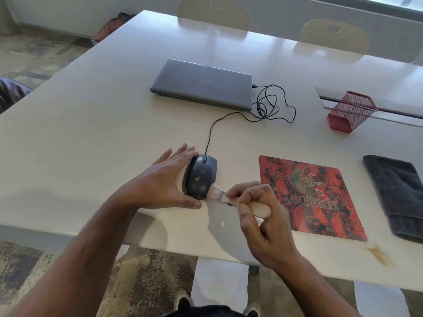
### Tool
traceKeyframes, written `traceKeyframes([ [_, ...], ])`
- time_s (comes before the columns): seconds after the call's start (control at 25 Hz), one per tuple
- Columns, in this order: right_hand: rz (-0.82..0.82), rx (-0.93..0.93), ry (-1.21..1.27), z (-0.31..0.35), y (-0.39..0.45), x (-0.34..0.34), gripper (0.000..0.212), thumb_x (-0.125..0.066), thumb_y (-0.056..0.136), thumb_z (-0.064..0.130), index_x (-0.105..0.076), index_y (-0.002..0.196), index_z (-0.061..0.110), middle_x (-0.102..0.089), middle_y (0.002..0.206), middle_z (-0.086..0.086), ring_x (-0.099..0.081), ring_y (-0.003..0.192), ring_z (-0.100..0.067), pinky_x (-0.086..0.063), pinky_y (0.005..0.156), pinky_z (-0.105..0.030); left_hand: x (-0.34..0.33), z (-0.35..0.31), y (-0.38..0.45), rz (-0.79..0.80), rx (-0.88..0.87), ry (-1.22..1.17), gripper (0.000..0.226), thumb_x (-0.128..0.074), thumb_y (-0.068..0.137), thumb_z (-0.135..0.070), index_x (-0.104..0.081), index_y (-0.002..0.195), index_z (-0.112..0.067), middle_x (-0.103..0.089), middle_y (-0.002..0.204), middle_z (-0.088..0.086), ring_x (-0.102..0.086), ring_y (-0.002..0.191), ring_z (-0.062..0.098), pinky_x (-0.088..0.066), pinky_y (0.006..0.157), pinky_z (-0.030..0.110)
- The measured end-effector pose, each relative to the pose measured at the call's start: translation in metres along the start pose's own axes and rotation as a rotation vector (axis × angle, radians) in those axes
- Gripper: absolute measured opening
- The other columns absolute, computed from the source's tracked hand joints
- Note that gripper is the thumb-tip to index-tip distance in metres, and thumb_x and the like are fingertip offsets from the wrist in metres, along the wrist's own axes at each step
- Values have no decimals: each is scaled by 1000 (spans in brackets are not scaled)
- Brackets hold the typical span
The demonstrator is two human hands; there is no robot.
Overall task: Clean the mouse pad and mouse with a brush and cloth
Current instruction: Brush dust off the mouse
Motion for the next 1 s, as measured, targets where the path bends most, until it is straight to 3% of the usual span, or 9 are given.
traceKeyframes([
  [0.16, 65, -20, 11, -2, 0, -4, 8, -52, 94, 13, -52, 101, 17, -66, 109, 10, -68, 95, -15, -54, 73, -33, 0, 0, 0, 4, -1, 3, 123, -73, 61, -81, -14, 158, -33, -7, 168, -15, 13, 150, -8, 3, 126, 32],
  [0.36, -64, -215, -139, -22, -1, 13, 14, -51, 96, 32, -50, 110, 28, -67, 107, 20, -71, 96, -10, -59, 74, -37, -1, 1, 0, -3, 3, -13, 123, -76, 60, -77, -13, 157, -36, -8, 168, -17, 15, 146, -14, 7, 122, 24],
  [0.48, -145, -282, -143, -27, 0, 18, 19, -56, 99, 36, -46, 114, 33, -67, 107, 20, -73, 92, -12, -60, 73, -35, 0, -3, -1, 9, 32, -27, 126, -82, 61, -70, -9, 158, -37, -2, 165, -24, 25, 132, -26, 9, 116, 20],
  [0.56, -197, -327, -90, -30, 0, 19, 20, -58, 103, 36, -47, 115, 25, -72, 107, 17, -75, 92, -13, -61, 76, -35, 1, -4, -3, 46, 96, -46, 131, -85, 60, -66, -2, 158, -41, 2, 162, -26, 25, 137, -15, 5, 115, 25],
  [0.68, -223, -380, -15, -36, 4, 26, 24, -59, 96, 38, -56, 110, 19, -74, 107, 17, -76, 94, -15, -64, 80, -36, 3, -1, -4, 88, 164, -111, 134, -83, 57, -72, 4, 156, -49, 7, 166, -22, 16, 151, 10, -6, 121, 43],
  [0.76, -222, -390, 1, -40, 9, 34, 22, -59, 94, 37, -61, 106, 18, -73, 109, 18, -75, 97, -14, -64, 84, -36, 6, -5, 1, 59, 170, -174, 124, -75, 65, -75, 1, 158, -45, 6, 168, -19, 11, 153, 11, -8, 123, 43],
  [0.88, -243, -366, -40, -45, 18, 49, 18, -62, 95, 34, -65, 105, 20, -73, 104, 14, -73, 92, -16, -62, 80, -38, 11, -23, 18, -68, 120, -197, 100, -53, 81, -70, -11, 162, -28, -2, 169, -10, 5, 151, 0, -2, 122, 30],
  [1.0, -284, -355, -69, -52, 29, 67, 8, -68, 98, 23, -67, 102, 17, -76, 95, 6, -74, 86, -17, -62, 74, -38, 13, -43, 40, -144, 81, -136, 86, -47, 91, -63, -18, 161, -21, -8, 169, -5, 2, 153, 2, -4, 125, 33],
])
Point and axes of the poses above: each hand's wrist, its own y-axis towards the middle knuckle, its own x-axis out of the back of the hand, z = x × y, the point moved 2 cm from there along y, towards the middle knuckle
